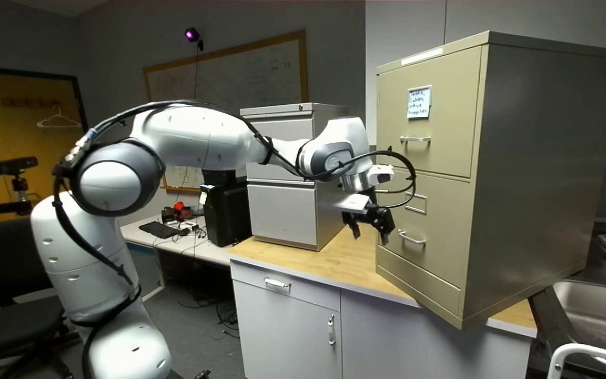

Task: Open the bottom drawer of the right cabinet

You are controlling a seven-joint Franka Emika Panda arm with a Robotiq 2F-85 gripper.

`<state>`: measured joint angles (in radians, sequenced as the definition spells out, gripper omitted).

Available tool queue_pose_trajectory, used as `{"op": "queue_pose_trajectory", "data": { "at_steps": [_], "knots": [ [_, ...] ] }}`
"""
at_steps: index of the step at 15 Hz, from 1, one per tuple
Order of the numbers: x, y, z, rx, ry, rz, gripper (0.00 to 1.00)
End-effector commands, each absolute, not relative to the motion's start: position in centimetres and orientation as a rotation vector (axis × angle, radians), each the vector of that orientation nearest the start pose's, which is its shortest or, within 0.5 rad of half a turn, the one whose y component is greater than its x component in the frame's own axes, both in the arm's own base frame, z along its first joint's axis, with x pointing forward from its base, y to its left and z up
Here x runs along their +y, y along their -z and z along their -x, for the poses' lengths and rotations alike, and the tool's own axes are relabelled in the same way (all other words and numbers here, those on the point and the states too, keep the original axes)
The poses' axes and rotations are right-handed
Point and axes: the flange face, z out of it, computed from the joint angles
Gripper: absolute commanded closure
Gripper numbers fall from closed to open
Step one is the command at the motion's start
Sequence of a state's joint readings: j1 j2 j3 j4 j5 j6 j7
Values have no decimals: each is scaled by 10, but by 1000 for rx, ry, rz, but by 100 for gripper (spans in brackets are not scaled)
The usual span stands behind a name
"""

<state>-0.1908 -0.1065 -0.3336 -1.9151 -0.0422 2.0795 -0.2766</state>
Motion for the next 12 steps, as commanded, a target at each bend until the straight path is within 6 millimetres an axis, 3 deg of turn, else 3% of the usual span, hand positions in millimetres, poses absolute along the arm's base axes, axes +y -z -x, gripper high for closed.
{"op": "queue_pose_trajectory", "data": {
  "at_steps": [1, 5, 6, 12],
  "knots": [
    [-318, -582, -520, 413, 438, 3147, 0],
    [-339, -598, -547, 422, 420, 3144, 0],
    [-330, -585, -531, 458, 441, 3142, 0],
    [-331, -571, -532, 455, 431, 3131, 0]
  ]
}}
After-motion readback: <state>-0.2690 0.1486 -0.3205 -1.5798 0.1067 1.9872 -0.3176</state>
